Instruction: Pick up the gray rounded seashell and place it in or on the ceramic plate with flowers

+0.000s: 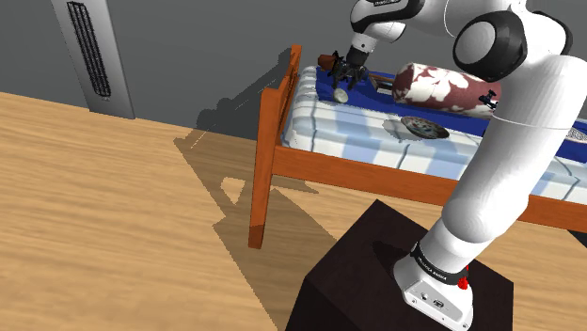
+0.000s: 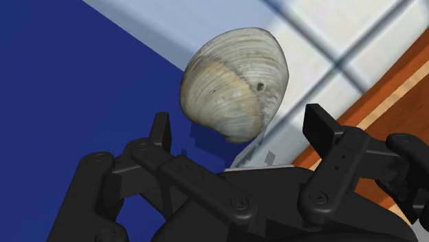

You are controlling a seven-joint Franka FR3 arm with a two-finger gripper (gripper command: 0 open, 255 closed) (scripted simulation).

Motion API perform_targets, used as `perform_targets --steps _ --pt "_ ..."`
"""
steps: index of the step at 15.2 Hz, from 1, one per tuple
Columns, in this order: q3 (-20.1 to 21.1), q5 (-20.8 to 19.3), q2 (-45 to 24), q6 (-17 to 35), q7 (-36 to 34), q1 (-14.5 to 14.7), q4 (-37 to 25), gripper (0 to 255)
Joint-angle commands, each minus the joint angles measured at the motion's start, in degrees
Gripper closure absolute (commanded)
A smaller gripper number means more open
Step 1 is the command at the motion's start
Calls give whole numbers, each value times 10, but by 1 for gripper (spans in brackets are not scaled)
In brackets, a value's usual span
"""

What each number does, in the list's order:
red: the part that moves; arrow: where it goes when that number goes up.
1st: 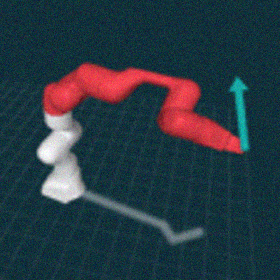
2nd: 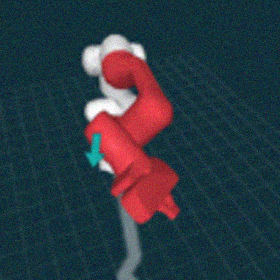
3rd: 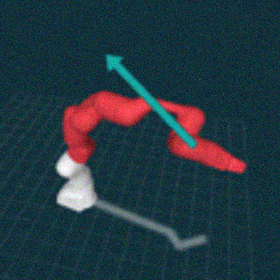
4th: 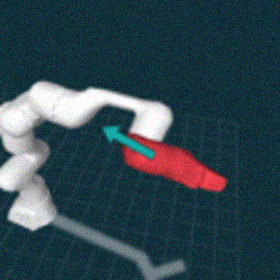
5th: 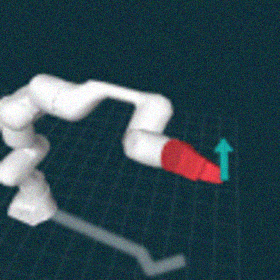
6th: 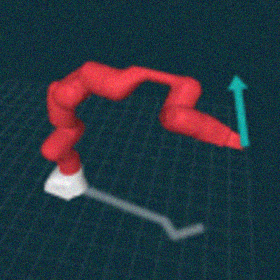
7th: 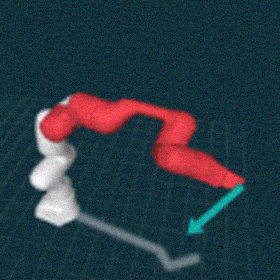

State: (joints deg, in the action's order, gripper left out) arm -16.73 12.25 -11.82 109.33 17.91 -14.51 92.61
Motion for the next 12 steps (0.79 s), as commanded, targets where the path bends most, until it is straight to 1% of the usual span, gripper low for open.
perform_targets --steps 1,5,12 --pt "1 4 -6 14 2 0 6 0" --pt "3 7 -12 38 5 2 24 0" --pt "3 7 -12 38 4 2 24 0"
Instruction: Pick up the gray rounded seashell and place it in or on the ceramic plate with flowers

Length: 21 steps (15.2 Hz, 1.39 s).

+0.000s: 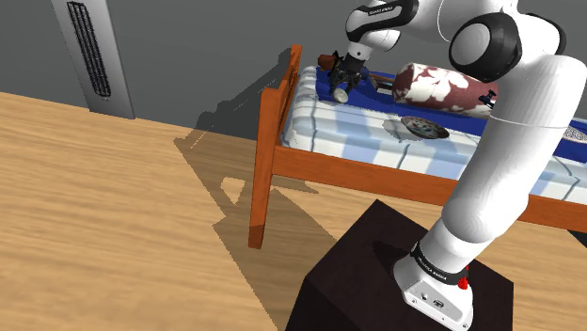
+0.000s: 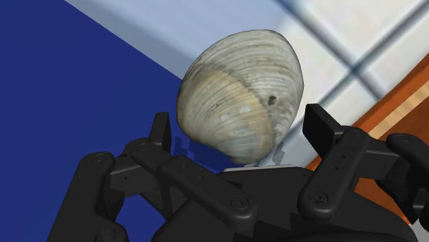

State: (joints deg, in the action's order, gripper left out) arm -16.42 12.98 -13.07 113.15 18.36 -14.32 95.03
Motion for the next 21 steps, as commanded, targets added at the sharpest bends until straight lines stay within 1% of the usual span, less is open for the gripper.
perform_targets --steps 1,10,21 --pt "0 0 0 0 0 0 0 255" --pt "0 0 0 0 0 0 0 255" --pt "-3 -6 3 -82 -13 -3 -80 255"
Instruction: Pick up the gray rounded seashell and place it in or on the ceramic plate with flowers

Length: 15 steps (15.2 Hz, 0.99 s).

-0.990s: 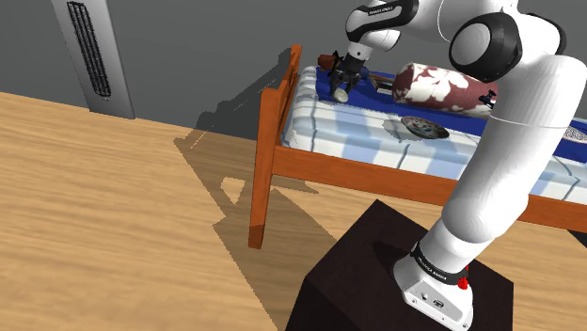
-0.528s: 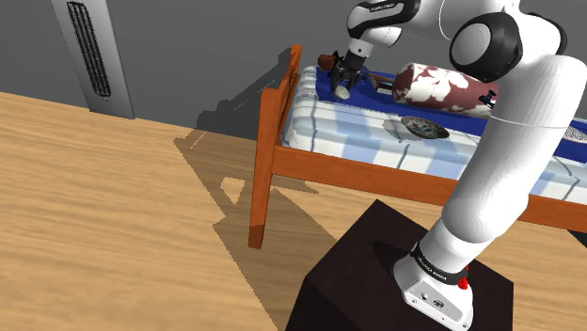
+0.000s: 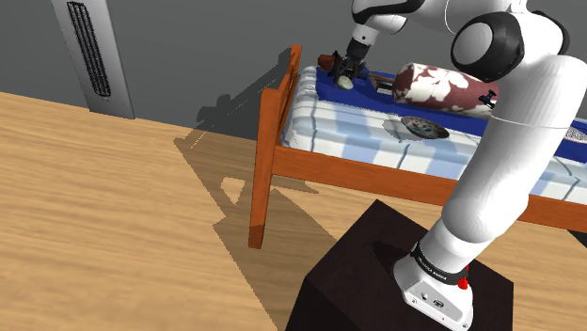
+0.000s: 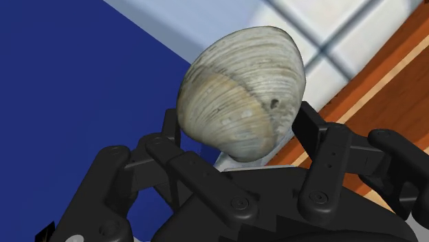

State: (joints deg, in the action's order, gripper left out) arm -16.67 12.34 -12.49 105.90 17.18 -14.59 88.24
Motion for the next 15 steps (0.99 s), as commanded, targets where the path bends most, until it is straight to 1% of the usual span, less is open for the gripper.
perform_targets --steps 1,7,8,11,15 --pt "0 0 -3 -17 -3 -1 -21 255" --pt "-1 1 -10 -66 -9 -5 -76 255" --pt "-1 1 -11 -67 -9 -5 -78 255" --pt "-10 -15 54 -48 8 -7 5 255" --pt "-21 -36 131 -34 30 -16 97 255"
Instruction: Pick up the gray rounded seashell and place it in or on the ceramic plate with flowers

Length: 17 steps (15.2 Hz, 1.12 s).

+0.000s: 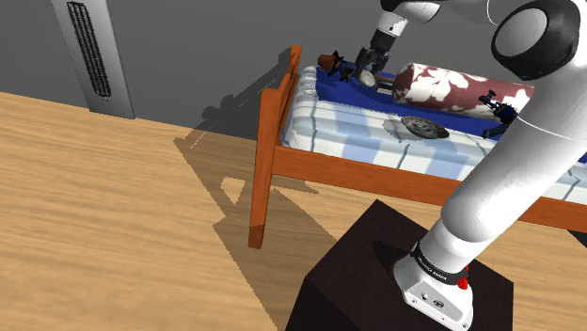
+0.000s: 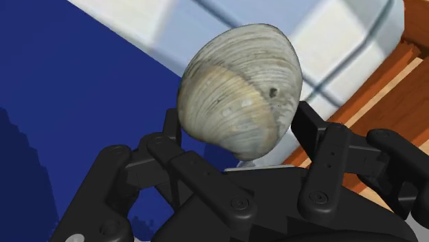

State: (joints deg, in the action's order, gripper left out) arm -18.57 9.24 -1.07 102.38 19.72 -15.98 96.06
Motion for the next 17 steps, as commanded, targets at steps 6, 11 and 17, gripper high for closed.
perform_targets --steps 6,11,17 --pt "-21 -39 122 5 38 -24 126 255" --pt "-40 -70 200 -5 69 -49 193 255" --pt "-58 -97 261 -19 98 -74 238 255"
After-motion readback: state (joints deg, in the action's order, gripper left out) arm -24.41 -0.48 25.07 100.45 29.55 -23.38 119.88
